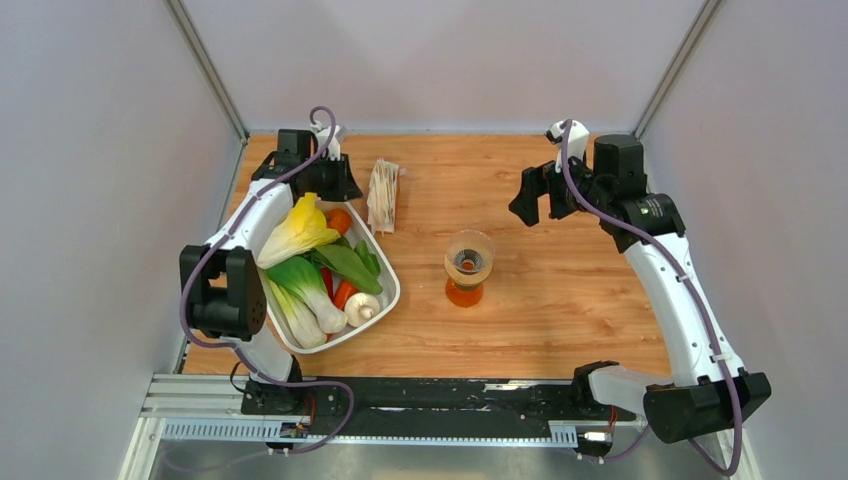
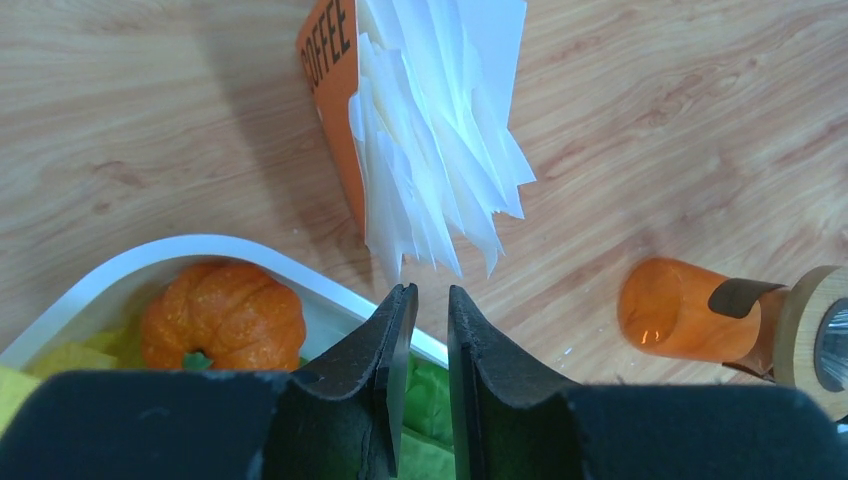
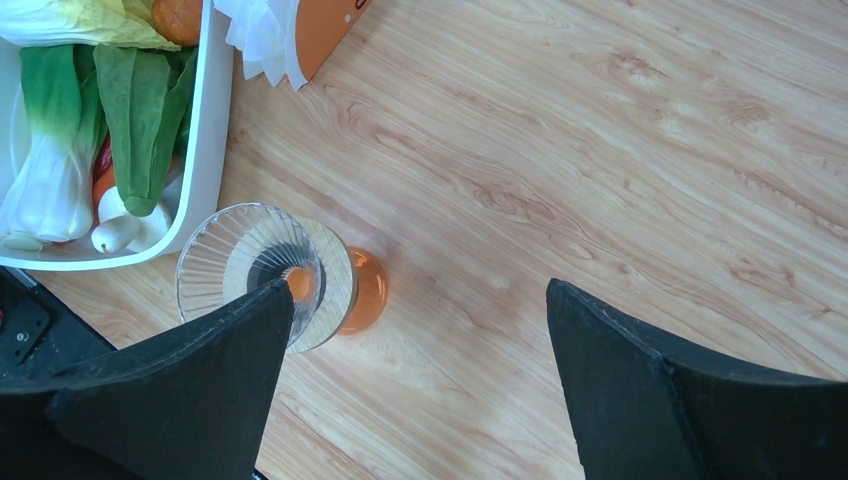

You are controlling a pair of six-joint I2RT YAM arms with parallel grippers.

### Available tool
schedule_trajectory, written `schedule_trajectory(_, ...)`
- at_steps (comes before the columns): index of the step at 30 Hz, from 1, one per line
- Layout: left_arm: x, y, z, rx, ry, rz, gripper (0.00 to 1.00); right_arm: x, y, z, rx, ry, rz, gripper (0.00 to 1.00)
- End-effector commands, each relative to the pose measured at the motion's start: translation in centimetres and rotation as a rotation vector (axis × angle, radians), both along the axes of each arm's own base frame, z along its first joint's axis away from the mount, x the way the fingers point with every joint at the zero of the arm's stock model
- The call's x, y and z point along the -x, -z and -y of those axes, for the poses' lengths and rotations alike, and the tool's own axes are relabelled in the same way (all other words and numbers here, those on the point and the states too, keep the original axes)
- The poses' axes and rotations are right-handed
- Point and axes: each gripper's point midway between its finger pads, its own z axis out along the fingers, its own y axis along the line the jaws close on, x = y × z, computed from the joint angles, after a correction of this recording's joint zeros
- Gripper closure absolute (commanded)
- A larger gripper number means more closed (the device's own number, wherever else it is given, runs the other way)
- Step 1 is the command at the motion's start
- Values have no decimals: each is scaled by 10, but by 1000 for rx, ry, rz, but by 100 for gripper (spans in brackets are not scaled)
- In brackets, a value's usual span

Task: Place the coffee filter in the dripper

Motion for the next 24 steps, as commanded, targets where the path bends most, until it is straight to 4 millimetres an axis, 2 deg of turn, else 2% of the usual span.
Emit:
schedule_trajectory(1,-8,-3,10,43,63,35,72,-1,-5,-1,-13,-6,27,0)
schedule_trajectory(12,-15,21,13,45,77,-6,73,-4,0,-4,-19,-18,3,0)
schedule_trajectory(24,-23,32,11,31,70,-12,74,-6,2,-7,-28,-22,-16,0)
